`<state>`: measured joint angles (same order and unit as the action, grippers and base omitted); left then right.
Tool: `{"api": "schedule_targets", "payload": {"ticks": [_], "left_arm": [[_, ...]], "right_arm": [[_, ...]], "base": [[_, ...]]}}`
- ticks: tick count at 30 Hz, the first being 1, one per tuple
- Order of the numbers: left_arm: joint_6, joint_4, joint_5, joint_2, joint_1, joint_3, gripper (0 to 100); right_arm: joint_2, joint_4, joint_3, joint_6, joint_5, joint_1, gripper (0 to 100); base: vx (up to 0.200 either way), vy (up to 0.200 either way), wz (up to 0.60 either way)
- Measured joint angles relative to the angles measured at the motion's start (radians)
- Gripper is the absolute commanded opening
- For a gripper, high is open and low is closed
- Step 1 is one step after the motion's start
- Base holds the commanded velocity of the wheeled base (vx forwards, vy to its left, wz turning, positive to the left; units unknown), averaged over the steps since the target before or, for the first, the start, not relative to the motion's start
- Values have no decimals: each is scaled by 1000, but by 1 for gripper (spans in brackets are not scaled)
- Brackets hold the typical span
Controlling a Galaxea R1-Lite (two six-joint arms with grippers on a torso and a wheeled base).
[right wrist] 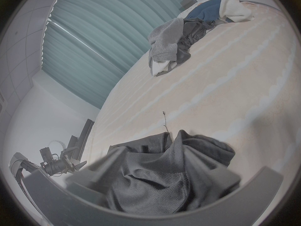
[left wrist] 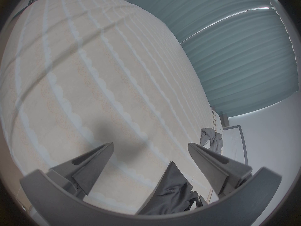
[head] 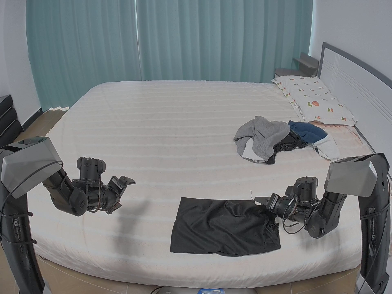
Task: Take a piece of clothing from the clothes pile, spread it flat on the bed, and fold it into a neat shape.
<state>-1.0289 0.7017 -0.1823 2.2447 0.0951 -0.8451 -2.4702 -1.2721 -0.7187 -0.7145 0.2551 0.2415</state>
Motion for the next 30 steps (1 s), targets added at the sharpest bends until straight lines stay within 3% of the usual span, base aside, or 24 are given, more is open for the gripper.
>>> {"api": "schedule_targets", "payload": {"ticks": [30], "left_arm": [[0, 0, 0, 1, 0, 1, 100]], "right_arm": [[-46, 18, -75, -21, -3, -122, 0]], "base": [[0, 0, 0]]}}
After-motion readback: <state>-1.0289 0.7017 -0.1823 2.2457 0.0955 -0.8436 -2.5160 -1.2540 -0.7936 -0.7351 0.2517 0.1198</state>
